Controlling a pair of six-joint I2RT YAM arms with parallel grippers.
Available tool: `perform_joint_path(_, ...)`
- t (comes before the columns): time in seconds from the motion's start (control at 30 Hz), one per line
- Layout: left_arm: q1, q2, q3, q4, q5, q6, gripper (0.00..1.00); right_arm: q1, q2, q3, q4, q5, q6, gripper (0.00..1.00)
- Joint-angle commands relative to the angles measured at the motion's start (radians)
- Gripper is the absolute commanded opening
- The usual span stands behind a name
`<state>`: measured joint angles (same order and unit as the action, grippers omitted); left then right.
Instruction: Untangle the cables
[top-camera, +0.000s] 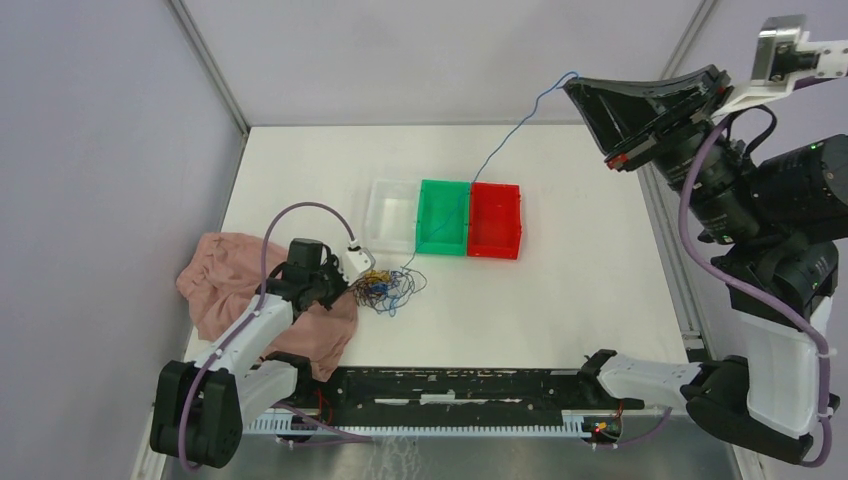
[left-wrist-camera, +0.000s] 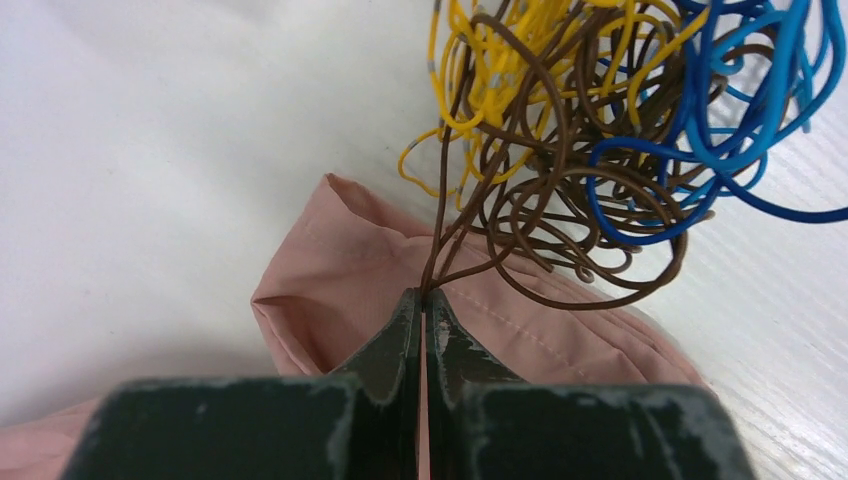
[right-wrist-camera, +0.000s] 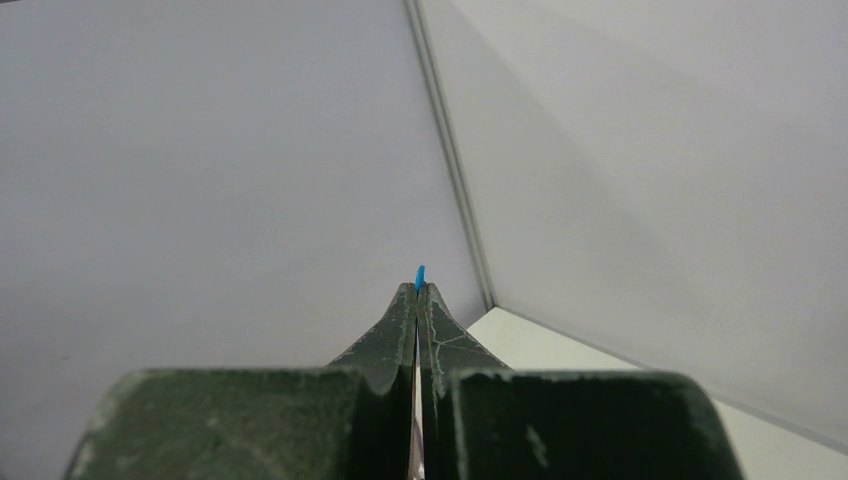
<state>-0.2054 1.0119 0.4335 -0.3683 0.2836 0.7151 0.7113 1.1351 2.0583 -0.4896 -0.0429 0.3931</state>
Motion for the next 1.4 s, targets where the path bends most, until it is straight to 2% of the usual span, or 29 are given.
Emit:
perform_joint_path(0.0, -0.006, 0.002, -0.009, 0.063, -0.042, 0.05, 0.03, -0.004, 0.01, 0.099, -0.054, 0.159, -0.085, 0.0)
perform_joint_path(0.33, -0.009, 0.007, -0.024, 0.072, -0.084, 0.087, 0.03, -0.004, 0.043, 0.233, -0.147, 0.421, -0.203, 0.0)
perform_joint_path(0.4, -0.009, 0.007, -0.02, 0.068, -0.09, 0.087, 0.03, -0.004, 0.061, 0.238, -0.146, 0.413, -0.2, 0.0)
perform_joint_path(0.43, -0.01, 0.002, -0.008, 0.058, -0.087, 0.085, 0.11, -0.004, 0.074, 0.246, -0.166, 0.365, -0.187, 0.0)
perform_joint_path(0.47, -0.009, -0.006, 0.007, 0.027, -0.076, 0.077, 0.28, -0.004, 0.109, 0.275, -0.202, 0.3, -0.168, 0.0)
perform_joint_path(0.53, -0.009, -0.026, 0.065, -0.057, -0.037, 0.062, 0.73, -0.003, 0.156, 0.282, -0.262, 0.215, -0.131, 0.0)
perform_joint_path(0.57, -0.01, -0.04, 0.099, -0.111, -0.011, 0.051, 0.87, -0.004, 0.166, 0.252, -0.265, 0.17, -0.113, 0.0)
perform_joint_path(0.67, -0.011, -0.096, 0.225, -0.292, 0.092, 0.049, 1.0, -0.004, 0.163, 0.121, -0.217, 0.034, -0.053, 0.0)
perform_joint_path(0.8, -0.009, -0.162, 0.4, -0.483, 0.255, 0.068, 0.99, -0.005, 0.153, 0.003, -0.089, -0.143, 0.044, 0.0)
perform_joint_path(0.87, -0.009, -0.175, 0.489, -0.49, 0.324, 0.013, 0.99, -0.006, 0.18, 0.01, -0.044, -0.242, 0.099, 0.0)
perform_joint_path(1.0, -0.009, -0.213, 0.574, -0.284, 0.494, -0.283, 0.99, -0.006, 0.238, 0.016, 0.107, -0.369, 0.262, 0.0)
perform_joint_path(1.07, -0.01, -0.248, 0.545, -0.051, 0.562, -0.494, 0.99, -0.005, 0.261, 0.012, 0.181, -0.402, 0.359, 0.0)
perform_joint_path(1.13, -0.011, -0.278, 0.484, 0.177, 0.571, -0.74, 1.0, -0.005, 0.29, 0.016, 0.255, -0.425, 0.435, 0.0)
perform_joint_path(1.17, -0.013, -0.289, 0.451, 0.257, 0.566, -0.814, 1.0, -0.005, 0.303, 0.022, 0.291, -0.436, 0.474, 0.0)
perform_joint_path(1.23, -0.023, -0.292, 0.41, 0.348, 0.571, -0.882, 0.99, -0.005, 0.328, 0.034, 0.368, -0.45, 0.553, 0.0)
perform_joint_path(1.37, -0.089, -0.265, 0.357, 0.337, 0.604, -0.888, 0.96, -0.005, 0.378, 0.088, 0.465, -0.464, 0.662, 0.0)
